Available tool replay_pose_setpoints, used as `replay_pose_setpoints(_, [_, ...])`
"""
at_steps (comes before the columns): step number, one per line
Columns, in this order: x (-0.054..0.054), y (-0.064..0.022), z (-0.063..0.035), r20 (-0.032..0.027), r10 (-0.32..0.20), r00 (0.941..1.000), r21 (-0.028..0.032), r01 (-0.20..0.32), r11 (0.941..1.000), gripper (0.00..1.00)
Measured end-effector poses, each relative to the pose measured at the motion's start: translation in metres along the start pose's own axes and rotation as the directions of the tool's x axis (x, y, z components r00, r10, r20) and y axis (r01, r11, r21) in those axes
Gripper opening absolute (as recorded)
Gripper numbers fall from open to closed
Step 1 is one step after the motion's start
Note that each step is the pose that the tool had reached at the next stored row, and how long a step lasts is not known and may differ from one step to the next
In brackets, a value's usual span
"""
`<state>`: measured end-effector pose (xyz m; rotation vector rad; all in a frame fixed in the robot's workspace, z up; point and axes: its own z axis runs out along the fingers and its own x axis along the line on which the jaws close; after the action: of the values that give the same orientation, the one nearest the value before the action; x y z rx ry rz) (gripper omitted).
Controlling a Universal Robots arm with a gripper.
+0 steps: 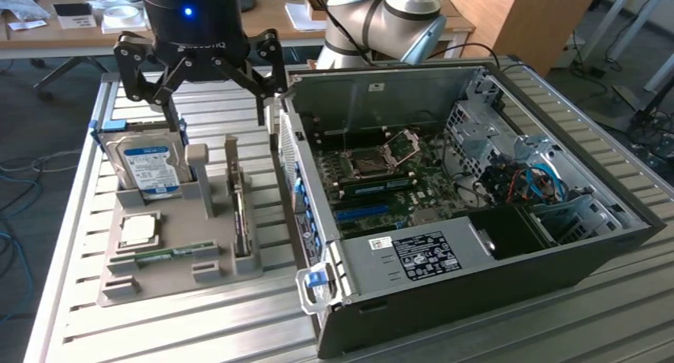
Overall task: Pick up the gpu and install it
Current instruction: 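Pick up the gpu and move the gpu toward the slot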
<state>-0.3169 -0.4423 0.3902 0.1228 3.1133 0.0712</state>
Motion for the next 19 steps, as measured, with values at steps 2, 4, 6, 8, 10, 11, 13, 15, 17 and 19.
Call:
replay_pose_setpoints(2, [0.0,0.0,0.0,0.0,0.0,1.0,0.0,0.0,1.0,0.99])
replay_pose_setpoints(4, [0.0,0.0,0.0,0.0,0.0,1.0,0.0,0.0,1.0,0.99])
replay_pose_setpoints(6, [0.0,0.0,0.0,0.0,0.0,1.0,0.0,0.0,1.0,0.99])
replay_pose_setpoints(8, [0.0,0.0,0.0,0.0,0.0,1.0,0.0,0.0,1.0,0.99])
replay_pose_setpoints(10, [0.0,0.0,0.0,0.0,0.0,1.0,0.0,0.0,1.0,0.99])
replay_pose_setpoints(11, [0.0,0.0,0.0,0.0,0.0,1.0,0.0,0.0,1.0,0.99])
replay_pose_setpoints(13, [0.0,0.0,0.0,0.0,0.0,1.0,0.0,0.0,1.0,0.91])
replay_pose_setpoints(15, [0.0,0.0,0.0,0.0,0.0,1.0,0.0,0.0,1.0,0.85])
replay_pose_setpoints(17, [0.0,0.0,0.0,0.0,0.0,1.0,0.0,0.0,1.0,0.73])
replay_pose_setpoints(19, [0.0,0.0,0.0,0.0,0.0,1.0,0.0,0.0,1.0,0.73])
